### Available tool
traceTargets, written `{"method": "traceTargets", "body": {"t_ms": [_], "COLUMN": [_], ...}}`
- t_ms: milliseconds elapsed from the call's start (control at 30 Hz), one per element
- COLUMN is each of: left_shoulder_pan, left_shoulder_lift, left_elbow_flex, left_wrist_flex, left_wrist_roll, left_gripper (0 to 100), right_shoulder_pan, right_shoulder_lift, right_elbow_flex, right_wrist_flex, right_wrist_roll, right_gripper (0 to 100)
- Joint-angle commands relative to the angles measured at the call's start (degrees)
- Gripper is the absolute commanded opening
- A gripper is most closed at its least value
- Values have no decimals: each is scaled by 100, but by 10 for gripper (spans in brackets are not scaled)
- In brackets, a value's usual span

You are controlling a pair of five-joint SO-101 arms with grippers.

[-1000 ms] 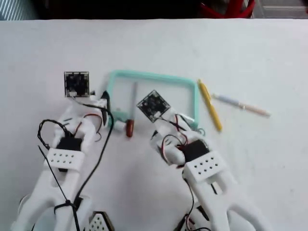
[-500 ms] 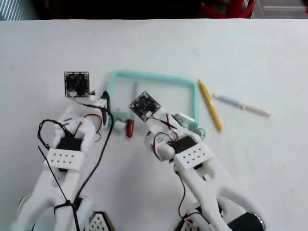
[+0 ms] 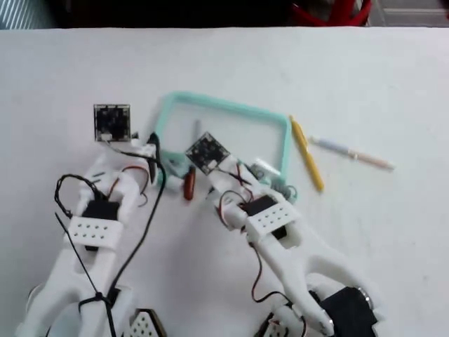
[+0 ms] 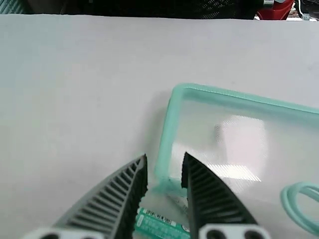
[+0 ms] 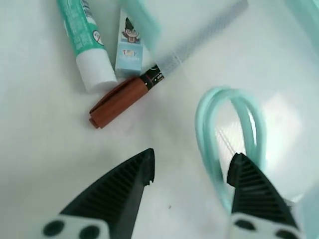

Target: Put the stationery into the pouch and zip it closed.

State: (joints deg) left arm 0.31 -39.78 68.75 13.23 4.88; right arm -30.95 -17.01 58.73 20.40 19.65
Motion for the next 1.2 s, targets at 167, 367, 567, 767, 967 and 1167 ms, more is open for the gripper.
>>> {"method": "traceTargets", "body": {"t_ms": [167, 367, 567, 767, 967, 1167], "left_shoulder_pan": [48, 22, 31, 48, 48, 40], "left_shoulder_lift": [-13, -31, -31, -31, -40, -40], "left_elbow_flex": [-62, -53, -53, -62, -62, -62], "left_wrist_flex": [-97, -97, -105, -105, -105, -97], "left_wrist_roll": [-53, -53, -53, -53, -53, -53], "left_gripper": [135, 135, 135, 135, 135, 135], "right_shoulder_pan": [110, 110, 189, 532, 699, 523], "right_shoulder_lift": [-31, -22, -84, -514, -989, -813], "right_elbow_flex": [-220, 264, 343, 510, 712, 703], "right_wrist_flex": [-330, -1200, -1305, -1218, -1191, -1235], "right_wrist_roll": [53, 62, 62, 299, 299, 26], "right_gripper": [123, 42, 25, 20, 89, 251]}}
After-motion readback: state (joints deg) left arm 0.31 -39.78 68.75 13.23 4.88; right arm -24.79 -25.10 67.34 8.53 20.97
